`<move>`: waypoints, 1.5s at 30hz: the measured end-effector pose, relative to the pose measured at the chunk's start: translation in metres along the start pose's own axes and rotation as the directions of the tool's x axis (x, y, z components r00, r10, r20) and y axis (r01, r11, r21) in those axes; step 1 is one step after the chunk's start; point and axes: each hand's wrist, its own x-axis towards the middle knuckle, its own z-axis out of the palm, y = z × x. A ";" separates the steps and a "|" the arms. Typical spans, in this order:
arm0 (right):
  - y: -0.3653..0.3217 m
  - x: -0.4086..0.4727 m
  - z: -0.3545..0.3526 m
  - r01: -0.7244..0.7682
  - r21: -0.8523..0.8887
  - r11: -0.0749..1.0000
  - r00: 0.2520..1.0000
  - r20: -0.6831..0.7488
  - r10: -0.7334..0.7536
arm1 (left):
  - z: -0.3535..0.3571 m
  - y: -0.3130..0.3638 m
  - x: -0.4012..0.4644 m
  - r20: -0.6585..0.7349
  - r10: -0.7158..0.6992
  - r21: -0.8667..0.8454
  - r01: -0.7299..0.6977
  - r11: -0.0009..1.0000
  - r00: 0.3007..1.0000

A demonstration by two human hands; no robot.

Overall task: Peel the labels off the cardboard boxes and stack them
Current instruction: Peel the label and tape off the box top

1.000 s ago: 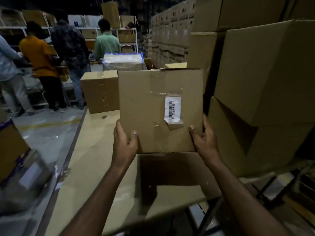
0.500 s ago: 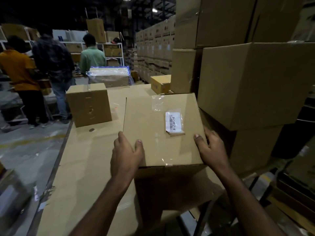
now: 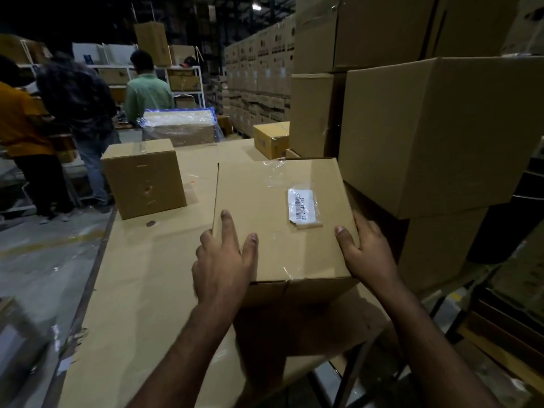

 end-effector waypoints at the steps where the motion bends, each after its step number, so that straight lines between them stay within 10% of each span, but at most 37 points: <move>1: -0.004 0.000 -0.001 0.021 -0.057 0.998 0.999 -0.041 -0.023 | 0.000 0.000 0.000 0.000 -0.001 0.005 0.001 1.000 1.000; 7: -0.042 0.026 -0.001 0.276 -0.117 0.954 0.946 -0.140 -0.291 | 0.001 0.002 -0.007 0.006 -0.015 0.038 0.015 0.999 1.000; 11: -0.061 0.059 0.017 0.224 0.086 0.971 0.966 -0.155 -0.209 | -0.002 0.005 -0.009 0.041 -0.029 0.055 0.027 0.998 0.999; 26: -0.045 0.055 0.030 0.220 -0.020 0.975 0.945 -0.243 -0.218 | 0.011 0.097 0.141 -0.098 0.384 0.103 -0.374 0.922 0.918; 45: -0.049 0.077 0.029 0.243 -0.182 0.953 0.934 -0.220 -0.281 | 0.034 0.087 0.148 -0.231 0.403 0.169 -0.371 0.913 0.886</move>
